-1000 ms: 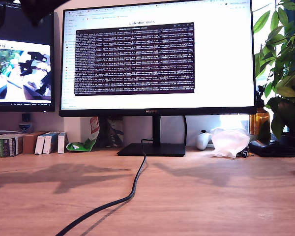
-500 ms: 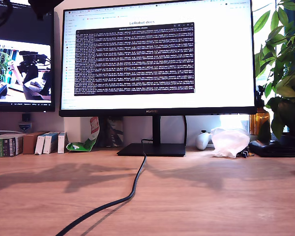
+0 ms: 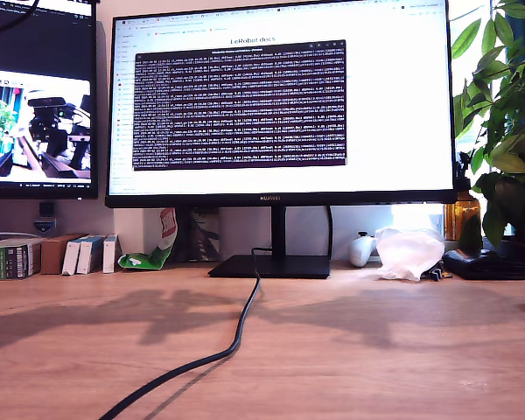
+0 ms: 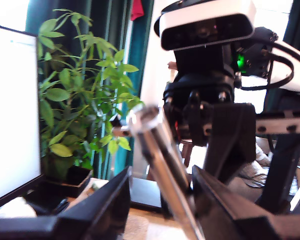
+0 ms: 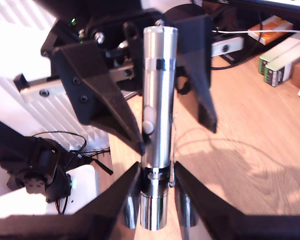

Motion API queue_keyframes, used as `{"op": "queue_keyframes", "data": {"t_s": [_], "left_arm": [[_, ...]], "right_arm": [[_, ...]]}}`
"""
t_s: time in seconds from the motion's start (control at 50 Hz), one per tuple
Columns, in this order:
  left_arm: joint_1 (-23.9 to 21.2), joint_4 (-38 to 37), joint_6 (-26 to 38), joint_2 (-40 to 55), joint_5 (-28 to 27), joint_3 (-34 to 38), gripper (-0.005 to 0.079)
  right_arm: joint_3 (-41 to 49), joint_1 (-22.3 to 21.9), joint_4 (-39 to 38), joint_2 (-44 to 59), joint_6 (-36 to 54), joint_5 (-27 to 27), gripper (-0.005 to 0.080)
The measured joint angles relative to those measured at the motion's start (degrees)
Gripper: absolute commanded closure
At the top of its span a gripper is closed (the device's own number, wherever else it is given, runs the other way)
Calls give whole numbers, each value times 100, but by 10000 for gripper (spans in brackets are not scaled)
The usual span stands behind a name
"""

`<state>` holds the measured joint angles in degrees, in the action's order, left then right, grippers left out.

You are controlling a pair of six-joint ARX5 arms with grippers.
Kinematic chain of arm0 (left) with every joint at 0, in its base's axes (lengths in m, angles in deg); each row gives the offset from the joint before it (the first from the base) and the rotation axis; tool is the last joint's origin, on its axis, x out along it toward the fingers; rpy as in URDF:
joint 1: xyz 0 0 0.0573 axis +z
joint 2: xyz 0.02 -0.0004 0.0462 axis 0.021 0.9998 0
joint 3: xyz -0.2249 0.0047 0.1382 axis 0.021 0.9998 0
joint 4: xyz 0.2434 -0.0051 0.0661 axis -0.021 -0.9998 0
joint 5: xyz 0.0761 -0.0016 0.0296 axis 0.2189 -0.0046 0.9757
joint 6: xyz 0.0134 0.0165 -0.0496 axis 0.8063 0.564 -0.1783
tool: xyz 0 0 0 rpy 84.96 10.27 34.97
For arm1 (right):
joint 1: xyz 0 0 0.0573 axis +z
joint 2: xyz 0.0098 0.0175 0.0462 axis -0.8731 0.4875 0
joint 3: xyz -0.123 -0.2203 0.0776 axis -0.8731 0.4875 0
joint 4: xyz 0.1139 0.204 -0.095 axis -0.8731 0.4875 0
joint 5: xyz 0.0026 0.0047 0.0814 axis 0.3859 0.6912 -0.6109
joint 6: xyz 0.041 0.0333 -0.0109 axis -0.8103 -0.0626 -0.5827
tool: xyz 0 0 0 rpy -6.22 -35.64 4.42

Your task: Pick the metallic laser pointer with your right arm, pass it to your left arm, then place it down to the left side of the table

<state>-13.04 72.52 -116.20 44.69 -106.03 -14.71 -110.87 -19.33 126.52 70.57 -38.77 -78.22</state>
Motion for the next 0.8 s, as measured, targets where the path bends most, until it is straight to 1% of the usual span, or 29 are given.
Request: {"op": "queue_keyframes", "data": {"t_s": [0.16, 0.2, 0.36, 0.54, 0.6, 0.74, 0.8], "left_arm": [[-37, 15, -9, 0, -96, -111, 475], [-37, 15, -15, 0, -98, -116, 508], [-42, 11, -26, 0, -140, -116, 761], [-66, 96, -140, -2, -149, -116, 767], [-66, 181, -140, -2, -153, -116, 767], [-66, 245, -140, -2, -157, -116, 766], [-66, 254, -140, -2, -157, -116, 767]], "right_arm": [[0, 63, 76, 0, 22, 0, 763], [0, 63, 83, 0, 35, 0, 763], [0, 59, 83, 0, 63, 24, 763], [0, 52, 114, 0, 170, 44, 754], [0, 55, 87, 0, 173, 42, 703], [0, 55, 76, 0, 173, 35, 467], [0, 55, 74, 0, 164, 42, 415]]}}
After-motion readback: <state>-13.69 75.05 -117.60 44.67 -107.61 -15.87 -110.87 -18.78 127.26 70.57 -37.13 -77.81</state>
